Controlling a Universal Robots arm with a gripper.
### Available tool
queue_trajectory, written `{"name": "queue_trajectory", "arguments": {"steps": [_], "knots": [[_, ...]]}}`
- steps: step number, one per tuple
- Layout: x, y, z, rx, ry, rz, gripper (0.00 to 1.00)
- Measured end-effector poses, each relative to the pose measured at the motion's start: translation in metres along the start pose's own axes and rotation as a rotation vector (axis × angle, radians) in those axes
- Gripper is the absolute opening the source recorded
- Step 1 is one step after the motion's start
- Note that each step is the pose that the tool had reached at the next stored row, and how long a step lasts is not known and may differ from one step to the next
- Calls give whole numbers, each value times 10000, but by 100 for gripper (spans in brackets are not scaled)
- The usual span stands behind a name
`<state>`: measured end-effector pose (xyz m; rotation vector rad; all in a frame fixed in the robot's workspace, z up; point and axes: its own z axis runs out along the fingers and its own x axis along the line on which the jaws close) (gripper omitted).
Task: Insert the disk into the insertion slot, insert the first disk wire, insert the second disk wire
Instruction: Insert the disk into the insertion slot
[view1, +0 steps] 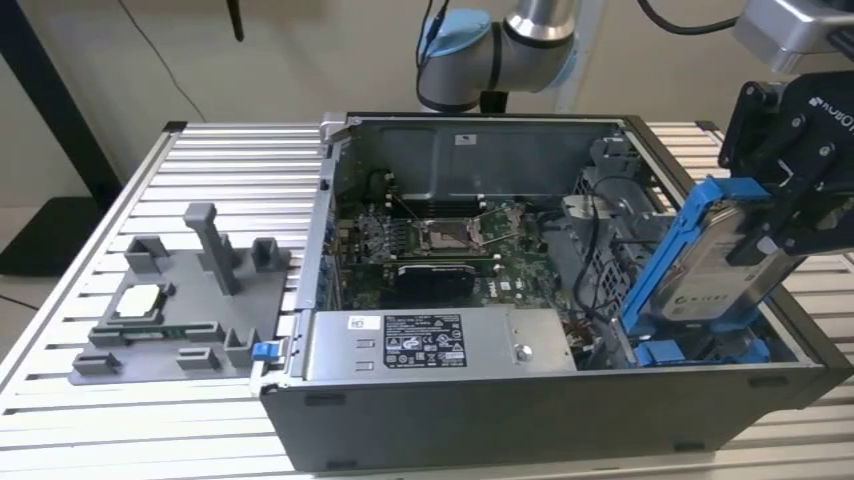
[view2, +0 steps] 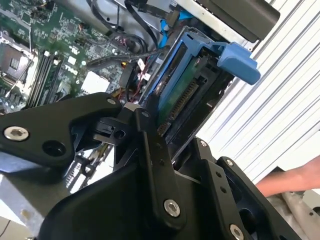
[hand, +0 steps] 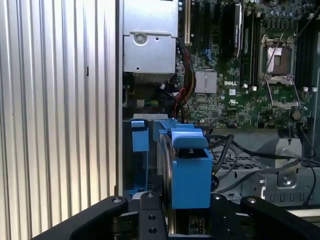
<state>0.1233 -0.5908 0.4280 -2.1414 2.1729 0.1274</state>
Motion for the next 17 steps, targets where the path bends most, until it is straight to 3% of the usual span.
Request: {"name": "queue_trajectory", "arguments": {"steps": [8,13,17], "knots": [[9,-17,78,3,-18,-2,100],[20,-17,169,-2,-31,1,100],[21,-26,180,-5,-40,1,100]]}}
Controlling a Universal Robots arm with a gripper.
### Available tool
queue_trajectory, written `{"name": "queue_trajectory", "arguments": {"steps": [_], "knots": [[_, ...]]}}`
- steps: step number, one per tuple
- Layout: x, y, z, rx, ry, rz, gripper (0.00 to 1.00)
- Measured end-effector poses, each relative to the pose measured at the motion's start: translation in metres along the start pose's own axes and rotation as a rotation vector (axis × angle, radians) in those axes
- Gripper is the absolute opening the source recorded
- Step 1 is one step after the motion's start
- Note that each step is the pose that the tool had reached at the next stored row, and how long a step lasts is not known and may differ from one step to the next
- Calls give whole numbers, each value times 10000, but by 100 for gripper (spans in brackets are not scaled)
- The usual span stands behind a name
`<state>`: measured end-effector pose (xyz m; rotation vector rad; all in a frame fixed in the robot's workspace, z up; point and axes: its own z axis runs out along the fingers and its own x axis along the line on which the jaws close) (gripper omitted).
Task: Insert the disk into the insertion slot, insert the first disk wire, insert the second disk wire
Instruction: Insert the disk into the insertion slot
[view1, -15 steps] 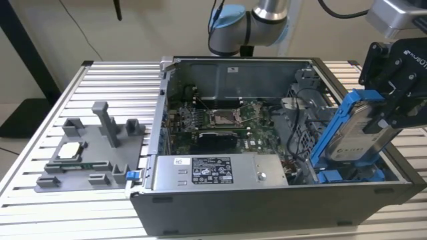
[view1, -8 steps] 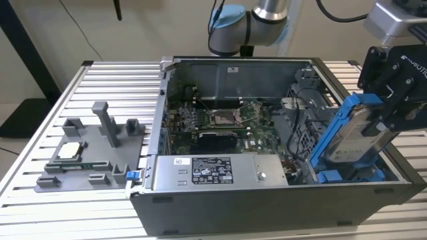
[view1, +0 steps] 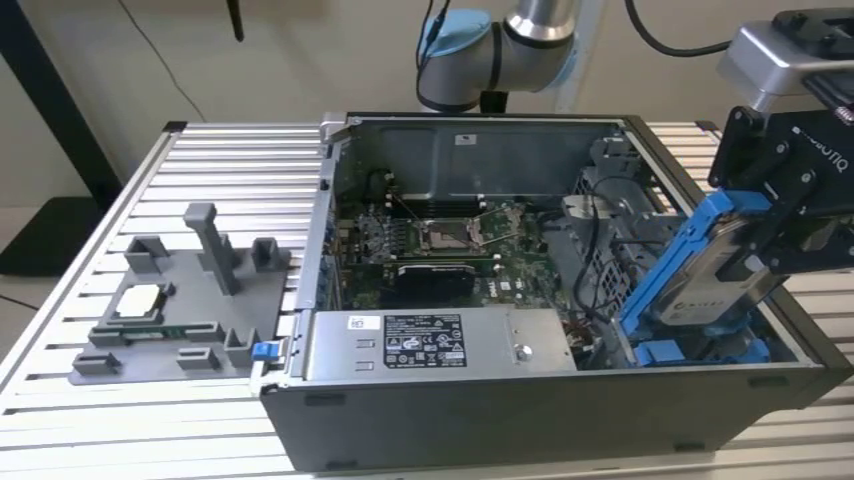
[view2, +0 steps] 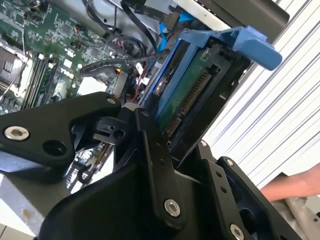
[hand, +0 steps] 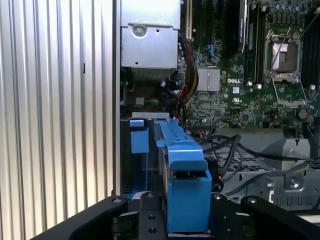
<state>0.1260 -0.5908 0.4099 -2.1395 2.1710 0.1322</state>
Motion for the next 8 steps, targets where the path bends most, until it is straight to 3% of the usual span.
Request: {"name": "queue_trajectory", "arguments": {"steps": [8], "knots": [[0,-32,1,-2,3,-2,100]]}}
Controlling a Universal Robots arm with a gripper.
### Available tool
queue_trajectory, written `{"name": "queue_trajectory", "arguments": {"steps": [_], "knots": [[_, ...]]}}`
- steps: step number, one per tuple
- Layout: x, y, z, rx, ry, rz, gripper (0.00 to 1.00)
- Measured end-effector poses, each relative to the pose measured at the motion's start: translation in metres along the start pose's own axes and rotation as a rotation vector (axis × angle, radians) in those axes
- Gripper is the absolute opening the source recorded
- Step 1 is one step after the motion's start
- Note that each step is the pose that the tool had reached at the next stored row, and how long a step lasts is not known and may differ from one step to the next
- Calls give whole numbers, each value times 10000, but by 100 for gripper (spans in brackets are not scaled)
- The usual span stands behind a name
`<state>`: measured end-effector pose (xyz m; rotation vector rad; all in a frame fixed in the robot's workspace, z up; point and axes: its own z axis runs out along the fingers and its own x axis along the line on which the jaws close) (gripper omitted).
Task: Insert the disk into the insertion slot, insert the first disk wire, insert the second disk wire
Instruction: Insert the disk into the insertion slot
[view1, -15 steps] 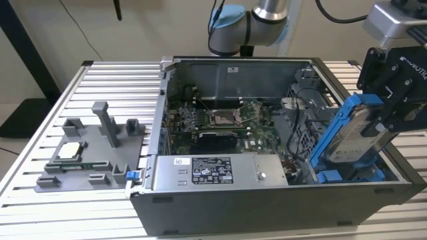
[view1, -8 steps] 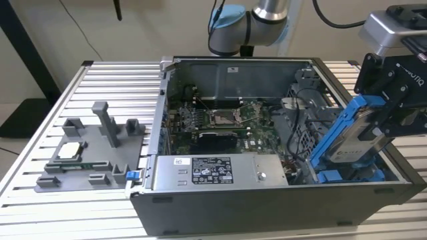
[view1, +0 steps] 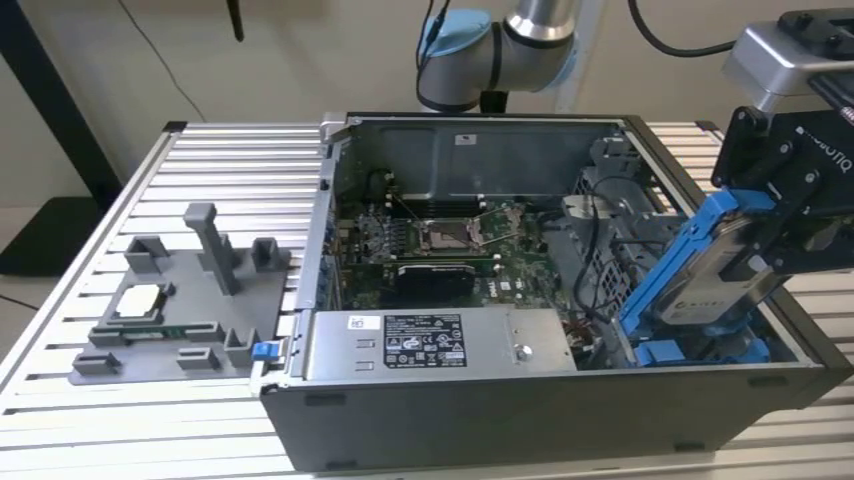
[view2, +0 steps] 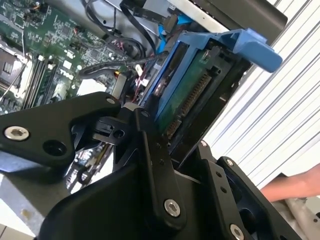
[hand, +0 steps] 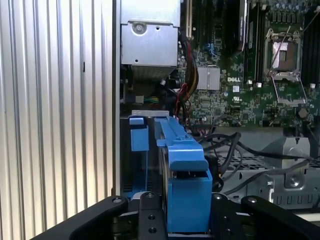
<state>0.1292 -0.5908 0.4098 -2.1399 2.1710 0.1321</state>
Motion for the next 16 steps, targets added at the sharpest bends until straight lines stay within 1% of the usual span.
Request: {"name": "queue_trajectory", "arguments": {"steps": [3,5,9,12,14,15,16], "knots": [[0,-6,-1,0,9,-6,100],[-2,-9,-17,2,17,-9,100],[-11,-8,-84,-1,38,-9,100],[-19,-8,-151,10,52,-10,100],[-21,-7,-166,63,87,-15,100],[-22,-6,-168,111,121,-23,100],[-21,-5,-168,135,141,-26,100]]}}
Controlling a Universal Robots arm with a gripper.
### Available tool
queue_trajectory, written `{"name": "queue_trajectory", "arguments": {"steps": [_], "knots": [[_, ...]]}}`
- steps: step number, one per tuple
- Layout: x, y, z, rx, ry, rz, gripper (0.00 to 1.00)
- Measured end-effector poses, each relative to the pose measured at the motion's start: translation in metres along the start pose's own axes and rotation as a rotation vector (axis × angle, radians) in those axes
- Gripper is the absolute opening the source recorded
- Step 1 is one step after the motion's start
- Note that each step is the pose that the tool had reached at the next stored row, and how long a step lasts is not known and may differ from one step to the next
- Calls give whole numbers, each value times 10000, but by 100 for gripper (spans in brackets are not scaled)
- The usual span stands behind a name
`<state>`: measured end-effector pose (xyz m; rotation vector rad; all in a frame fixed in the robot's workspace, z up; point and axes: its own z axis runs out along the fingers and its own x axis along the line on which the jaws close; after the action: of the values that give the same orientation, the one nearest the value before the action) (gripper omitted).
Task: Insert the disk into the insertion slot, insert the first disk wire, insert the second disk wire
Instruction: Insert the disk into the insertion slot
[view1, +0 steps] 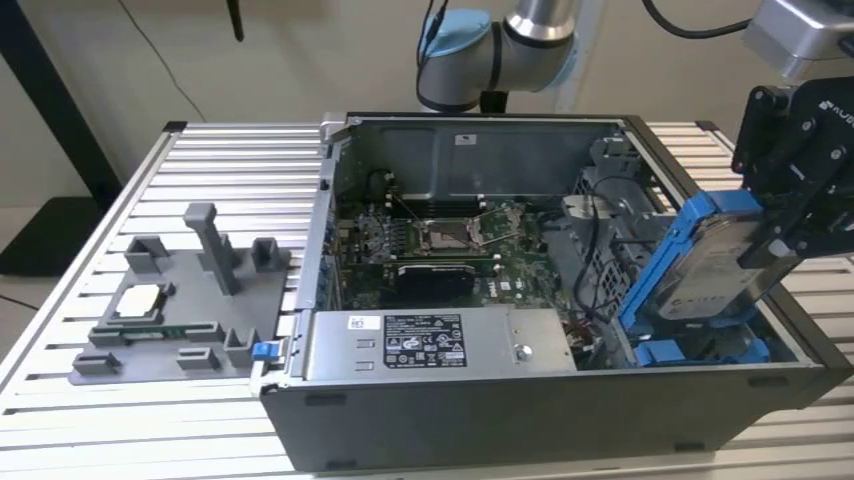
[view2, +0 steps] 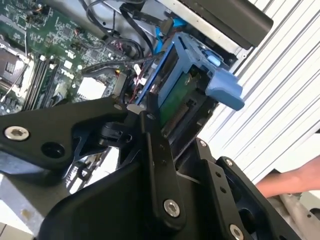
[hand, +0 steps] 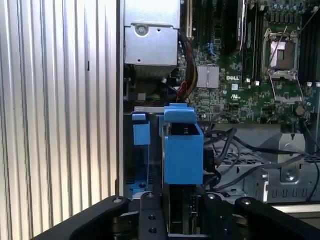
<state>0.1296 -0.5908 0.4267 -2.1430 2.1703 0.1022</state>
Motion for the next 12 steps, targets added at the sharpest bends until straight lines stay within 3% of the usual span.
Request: {"name": "queue_trajectory", "arguments": {"steps": [3,4,6,12], "knots": [[-1,1,0,16,50,-3,100],[-3,1,0,17,121,-4,100],[-4,1,0,16,335,-8,100],[-4,1,3,14,352,-7,100]]}}
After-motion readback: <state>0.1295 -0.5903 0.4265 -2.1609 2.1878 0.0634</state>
